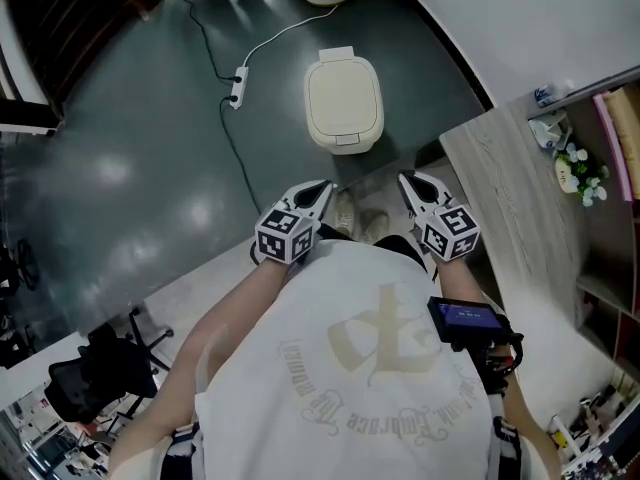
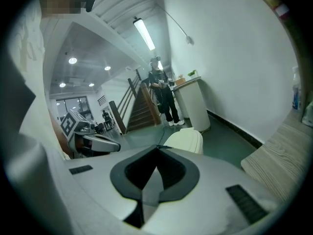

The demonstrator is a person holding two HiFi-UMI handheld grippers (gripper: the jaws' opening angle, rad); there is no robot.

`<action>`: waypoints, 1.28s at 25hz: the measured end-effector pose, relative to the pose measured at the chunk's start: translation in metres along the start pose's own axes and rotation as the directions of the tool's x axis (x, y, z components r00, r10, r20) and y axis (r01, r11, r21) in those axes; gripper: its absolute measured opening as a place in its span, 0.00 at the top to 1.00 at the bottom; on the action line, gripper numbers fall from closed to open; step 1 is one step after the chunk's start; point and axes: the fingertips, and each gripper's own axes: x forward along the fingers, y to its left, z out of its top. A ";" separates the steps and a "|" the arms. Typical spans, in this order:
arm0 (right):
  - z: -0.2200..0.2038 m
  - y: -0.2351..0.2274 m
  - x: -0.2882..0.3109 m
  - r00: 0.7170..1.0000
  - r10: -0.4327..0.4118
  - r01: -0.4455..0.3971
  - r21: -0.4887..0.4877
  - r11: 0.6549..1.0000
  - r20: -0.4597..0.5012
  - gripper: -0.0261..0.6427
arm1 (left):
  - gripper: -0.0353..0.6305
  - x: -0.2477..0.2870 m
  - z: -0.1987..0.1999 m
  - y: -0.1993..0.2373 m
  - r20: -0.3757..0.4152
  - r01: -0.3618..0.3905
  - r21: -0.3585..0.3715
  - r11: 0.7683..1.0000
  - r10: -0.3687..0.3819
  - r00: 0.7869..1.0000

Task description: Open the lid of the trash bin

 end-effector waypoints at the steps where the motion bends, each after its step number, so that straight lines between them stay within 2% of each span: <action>1: 0.003 0.000 0.003 1.000 -0.002 0.002 0.000 1.000 0.002 0.95 | 0.93 0.002 0.002 0.004 -0.003 0.001 0.001 1.000 -0.001 1.000; 6: 0.008 -0.002 0.010 1.000 -0.010 0.010 -0.003 1.000 -0.007 0.95 | 0.93 0.018 0.009 0.018 -0.017 0.006 -0.012 1.000 -0.007 1.000; 20: 0.018 -0.021 0.021 0.999 -0.029 0.029 0.026 0.999 -0.015 0.95 | 0.93 0.064 0.024 0.037 -0.110 0.019 0.042 0.999 -0.015 0.994; 32: 0.015 -0.054 0.048 0.999 -0.031 0.035 0.073 0.997 -0.044 0.95 | 0.93 0.119 0.011 0.054 -0.227 0.052 0.055 0.997 -0.039 0.973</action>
